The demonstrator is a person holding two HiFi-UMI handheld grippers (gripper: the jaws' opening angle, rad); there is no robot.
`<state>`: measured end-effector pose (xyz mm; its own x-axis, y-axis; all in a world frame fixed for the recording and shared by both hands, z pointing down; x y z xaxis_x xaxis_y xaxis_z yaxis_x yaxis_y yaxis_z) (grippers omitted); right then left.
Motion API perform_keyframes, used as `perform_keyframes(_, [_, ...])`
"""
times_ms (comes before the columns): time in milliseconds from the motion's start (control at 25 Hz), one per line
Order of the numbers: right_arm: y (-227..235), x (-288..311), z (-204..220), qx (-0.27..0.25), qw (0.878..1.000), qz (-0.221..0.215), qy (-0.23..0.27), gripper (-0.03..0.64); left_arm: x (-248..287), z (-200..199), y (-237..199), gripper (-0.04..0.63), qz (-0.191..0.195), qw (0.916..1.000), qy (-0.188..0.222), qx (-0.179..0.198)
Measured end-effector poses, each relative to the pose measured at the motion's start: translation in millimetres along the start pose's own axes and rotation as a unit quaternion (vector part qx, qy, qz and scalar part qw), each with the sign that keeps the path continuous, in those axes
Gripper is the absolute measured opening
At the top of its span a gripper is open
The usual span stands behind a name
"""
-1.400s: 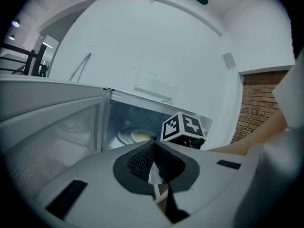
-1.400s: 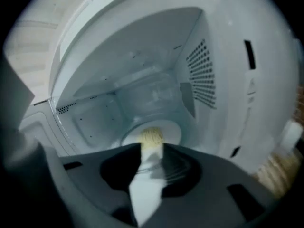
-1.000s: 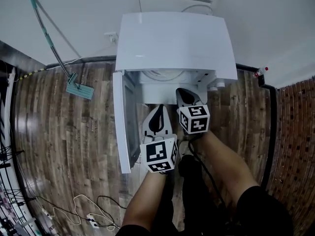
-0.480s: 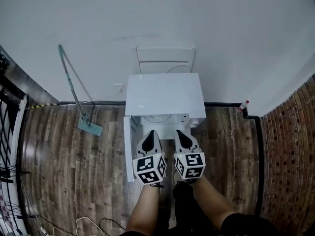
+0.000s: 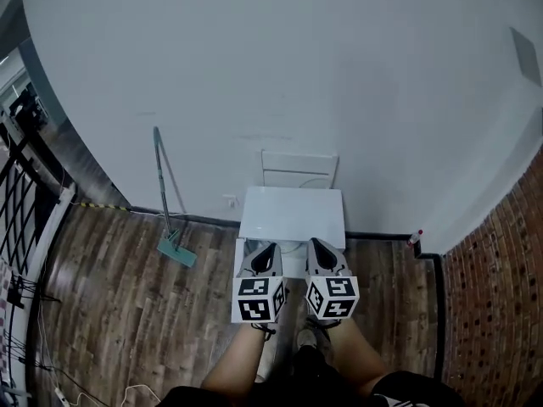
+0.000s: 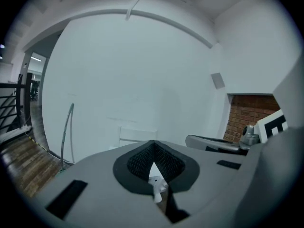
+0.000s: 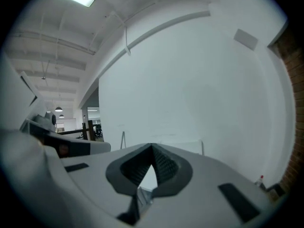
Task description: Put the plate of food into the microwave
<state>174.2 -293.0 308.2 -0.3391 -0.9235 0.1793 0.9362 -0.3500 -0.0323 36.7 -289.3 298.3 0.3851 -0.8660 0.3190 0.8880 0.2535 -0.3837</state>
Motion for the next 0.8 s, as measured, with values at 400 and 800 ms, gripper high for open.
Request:
perform_keyframes(400, [0,12,-84,-0.028,0.998,-0.028,0.05,0.012,-4,-82,16,-0.003,0.001,0.9958,0.08,0.044])
perform_keyframes(800, [-6,6,-89,0.001,0.997,-0.063,0.052,0.012,-5,-84,25,-0.003,0.026,0.9963,0.078,0.026])
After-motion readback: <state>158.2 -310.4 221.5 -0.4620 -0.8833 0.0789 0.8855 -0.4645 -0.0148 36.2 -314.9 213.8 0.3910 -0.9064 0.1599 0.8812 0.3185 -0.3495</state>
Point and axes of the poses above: the fingertips, and each gripper's own axes: x forward along the fingers, y to its right, z out of its underside, the point moved 6 cm from there along -x, backward along the fingers, and after that the axes turned 12 degrees about -x, right-handed, at the moved point
